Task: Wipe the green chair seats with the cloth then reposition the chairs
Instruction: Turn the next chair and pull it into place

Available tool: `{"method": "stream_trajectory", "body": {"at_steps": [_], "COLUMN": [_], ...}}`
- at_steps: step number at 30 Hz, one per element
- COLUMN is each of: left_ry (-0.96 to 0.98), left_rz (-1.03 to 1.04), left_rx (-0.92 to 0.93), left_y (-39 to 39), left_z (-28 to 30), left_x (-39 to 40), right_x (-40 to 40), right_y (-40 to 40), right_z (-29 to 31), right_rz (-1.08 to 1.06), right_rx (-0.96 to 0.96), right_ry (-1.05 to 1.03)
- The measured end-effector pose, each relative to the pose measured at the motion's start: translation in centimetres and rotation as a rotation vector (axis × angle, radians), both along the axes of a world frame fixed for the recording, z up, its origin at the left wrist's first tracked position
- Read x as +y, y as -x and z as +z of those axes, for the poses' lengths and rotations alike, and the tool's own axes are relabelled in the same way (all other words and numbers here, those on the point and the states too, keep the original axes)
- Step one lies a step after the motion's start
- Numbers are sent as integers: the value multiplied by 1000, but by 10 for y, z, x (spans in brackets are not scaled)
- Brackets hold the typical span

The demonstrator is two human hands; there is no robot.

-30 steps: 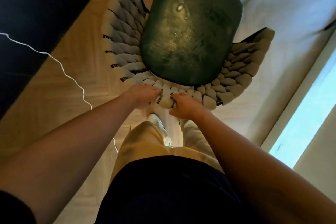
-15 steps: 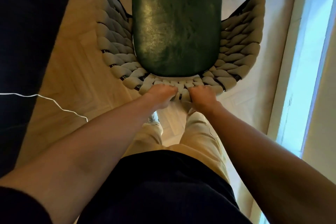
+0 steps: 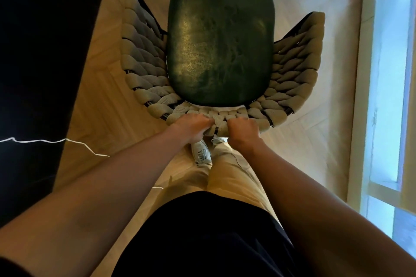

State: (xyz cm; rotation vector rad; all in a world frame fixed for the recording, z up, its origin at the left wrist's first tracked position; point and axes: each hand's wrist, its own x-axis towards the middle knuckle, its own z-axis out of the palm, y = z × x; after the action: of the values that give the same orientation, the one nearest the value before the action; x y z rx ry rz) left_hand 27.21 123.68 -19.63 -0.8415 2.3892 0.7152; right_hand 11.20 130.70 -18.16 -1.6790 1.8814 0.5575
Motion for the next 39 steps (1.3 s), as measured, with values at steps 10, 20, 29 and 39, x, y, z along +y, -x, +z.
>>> {"method": "stream_trajectory", "body": {"at_steps": [10, 20, 29, 39], "left_ry": [15, 21, -5, 35], "left_rz": [0, 51, 83, 21], "left_rx": [-18, -25, -55, -69], "left_y": [26, 60, 82, 102], "left_z": [2, 11, 11, 17], "left_x": [-61, -137, -199, -274], "right_x": [-60, -141, -205, -273], "right_y": [24, 58, 81, 93], "right_z": [1, 7, 7, 5], "right_rz": [-9, -32, -5, -56], "right_rx": [-7, -39, -43, -41], "right_ry": [1, -20, -18, 15]}}
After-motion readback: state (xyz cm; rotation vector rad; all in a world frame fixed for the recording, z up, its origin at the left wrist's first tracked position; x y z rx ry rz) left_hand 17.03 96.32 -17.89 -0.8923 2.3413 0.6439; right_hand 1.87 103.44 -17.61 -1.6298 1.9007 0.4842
